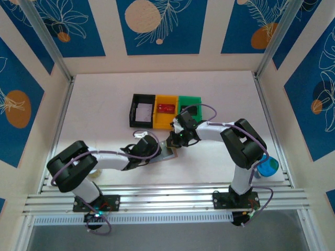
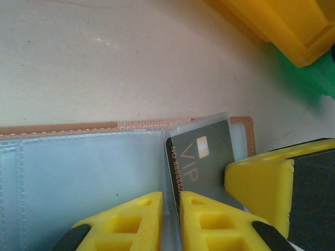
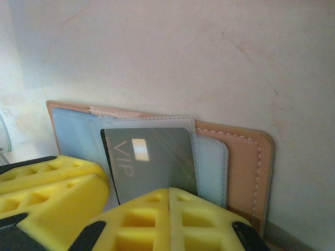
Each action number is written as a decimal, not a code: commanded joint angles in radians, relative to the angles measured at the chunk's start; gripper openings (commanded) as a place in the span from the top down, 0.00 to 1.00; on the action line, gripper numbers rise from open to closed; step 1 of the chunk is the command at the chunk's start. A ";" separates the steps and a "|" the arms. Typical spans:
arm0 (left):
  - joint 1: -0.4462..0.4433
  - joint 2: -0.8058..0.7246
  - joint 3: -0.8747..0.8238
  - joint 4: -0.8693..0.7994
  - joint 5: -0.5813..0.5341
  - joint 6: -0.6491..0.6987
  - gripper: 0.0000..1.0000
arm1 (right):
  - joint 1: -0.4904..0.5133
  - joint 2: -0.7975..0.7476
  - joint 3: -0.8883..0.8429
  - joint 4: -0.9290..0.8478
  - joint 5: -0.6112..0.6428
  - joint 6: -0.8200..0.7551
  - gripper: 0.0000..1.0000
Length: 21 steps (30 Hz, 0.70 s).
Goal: Take the credit cards out of the card holder
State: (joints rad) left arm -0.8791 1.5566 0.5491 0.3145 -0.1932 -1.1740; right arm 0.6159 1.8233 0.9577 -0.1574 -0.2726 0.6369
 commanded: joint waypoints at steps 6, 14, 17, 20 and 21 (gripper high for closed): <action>-0.013 0.007 0.012 0.028 -0.009 -0.015 0.84 | 0.007 0.031 0.000 -0.048 0.021 -0.008 1.00; -0.018 0.023 0.051 0.014 -0.002 -0.005 0.86 | 0.008 0.028 0.000 -0.048 0.019 -0.008 1.00; -0.020 0.035 0.057 0.015 0.003 -0.004 0.87 | 0.008 0.027 0.000 -0.049 0.019 -0.009 1.00; -0.022 0.035 0.059 0.002 0.001 -0.003 0.87 | 0.008 0.027 -0.002 -0.049 0.019 -0.010 1.00; -0.022 0.033 0.060 -0.006 -0.001 0.001 0.87 | 0.008 0.026 -0.001 -0.048 0.019 -0.009 1.00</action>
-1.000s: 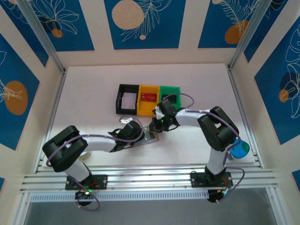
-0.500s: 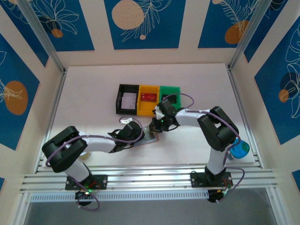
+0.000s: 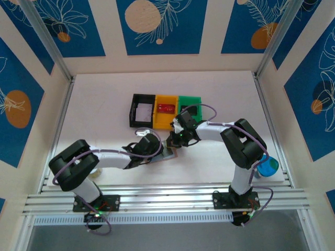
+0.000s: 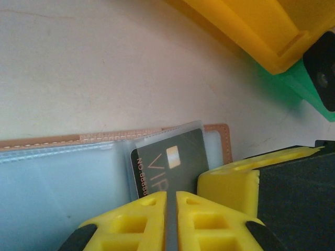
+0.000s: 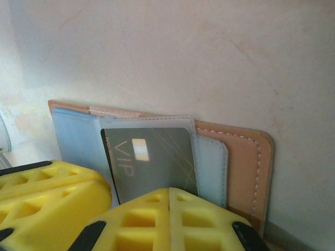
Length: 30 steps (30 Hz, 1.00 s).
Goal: Take the credit cards out of the card holder
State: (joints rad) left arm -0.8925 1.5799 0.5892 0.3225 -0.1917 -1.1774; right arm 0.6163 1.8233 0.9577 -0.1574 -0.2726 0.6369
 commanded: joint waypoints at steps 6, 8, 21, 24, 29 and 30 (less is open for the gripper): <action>-0.020 -0.035 0.041 -0.153 -0.047 0.012 0.83 | 0.008 0.027 -0.002 -0.049 0.019 -0.008 1.00; -0.026 -0.030 0.046 -0.163 -0.046 0.011 0.83 | 0.008 0.028 0.000 -0.048 0.019 -0.008 1.00; -0.037 0.024 0.066 -0.131 -0.046 -0.003 0.83 | 0.008 0.027 -0.002 -0.048 0.016 -0.009 1.00; -0.037 0.037 0.069 -0.128 -0.046 -0.005 0.83 | 0.008 0.025 -0.002 -0.047 0.015 -0.009 1.00; -0.036 0.049 0.078 -0.126 -0.040 -0.001 0.84 | 0.008 0.028 -0.002 -0.044 0.009 -0.007 1.00; -0.036 0.048 0.079 -0.128 -0.041 -0.001 0.84 | 0.008 0.028 -0.002 -0.042 0.007 -0.006 1.00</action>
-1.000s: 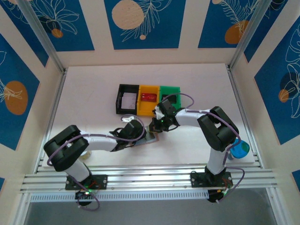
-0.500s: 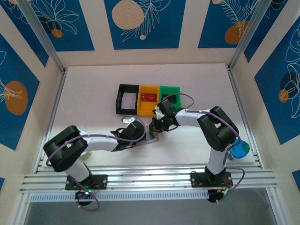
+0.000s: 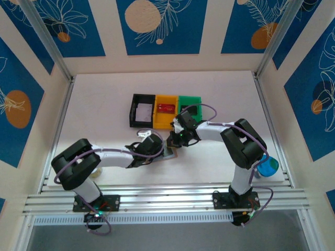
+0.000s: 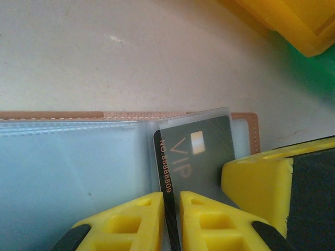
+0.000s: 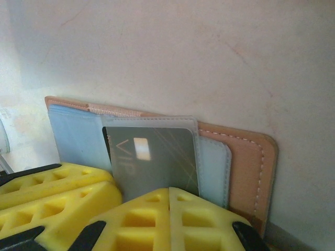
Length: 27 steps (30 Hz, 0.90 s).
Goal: Take the credit cards out of the card holder
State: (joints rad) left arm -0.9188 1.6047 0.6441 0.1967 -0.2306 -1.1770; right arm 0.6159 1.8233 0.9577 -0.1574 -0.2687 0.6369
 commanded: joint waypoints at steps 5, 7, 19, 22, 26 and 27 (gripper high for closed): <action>-0.011 0.027 0.023 -0.017 -0.011 -0.003 0.84 | 0.009 0.032 -0.001 -0.039 -0.004 -0.006 1.00; -0.013 0.031 0.026 -0.014 -0.011 -0.004 0.84 | 0.010 0.036 0.000 -0.038 -0.006 -0.005 1.00; -0.019 0.018 0.019 0.003 -0.041 -0.003 0.95 | 0.013 0.045 0.004 -0.033 -0.022 -0.007 1.00; -0.018 0.001 0.011 0.010 -0.054 0.002 1.00 | 0.013 0.045 0.004 -0.031 -0.026 -0.006 1.00; -0.019 -0.030 -0.008 0.023 -0.070 0.009 1.00 | 0.004 0.032 -0.006 -0.024 -0.029 -0.004 1.00; -0.019 -0.037 -0.013 0.022 -0.074 0.012 1.00 | 0.000 0.027 -0.010 -0.023 -0.030 -0.003 1.00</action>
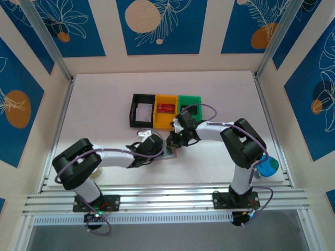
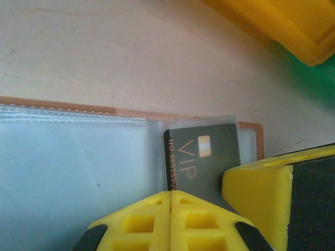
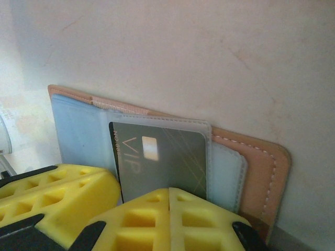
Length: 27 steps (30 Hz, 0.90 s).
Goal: Take the credit cards out of the card holder
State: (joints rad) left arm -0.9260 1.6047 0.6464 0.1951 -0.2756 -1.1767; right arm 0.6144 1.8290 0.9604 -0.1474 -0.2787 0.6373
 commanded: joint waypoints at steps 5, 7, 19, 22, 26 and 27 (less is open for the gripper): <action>-0.011 -0.083 -0.030 0.010 -0.047 0.027 1.00 | -0.023 -0.009 -0.040 -0.002 -0.039 0.005 1.00; -0.011 -0.095 -0.036 0.010 -0.049 0.031 1.00 | -0.027 -0.017 -0.047 0.004 -0.040 0.005 1.00; -0.011 -0.048 0.010 -0.018 0.022 0.033 1.00 | -0.048 -0.115 -0.103 0.054 -0.026 -0.006 1.00; -0.012 -0.029 0.026 -0.018 0.033 0.032 0.98 | -0.053 -0.127 -0.113 0.066 -0.033 -0.005 1.00; -0.011 -0.010 0.041 -0.020 0.039 0.027 0.97 | -0.053 -0.110 -0.102 0.046 -0.017 -0.004 1.00; -0.012 -0.009 0.041 -0.021 0.038 0.024 0.97 | -0.053 -0.095 -0.095 0.042 -0.024 -0.002 1.00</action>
State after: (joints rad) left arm -0.9264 1.5799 0.6643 0.1932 -0.2512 -1.1507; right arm 0.5629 1.7260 0.8616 -0.0902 -0.2981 0.6376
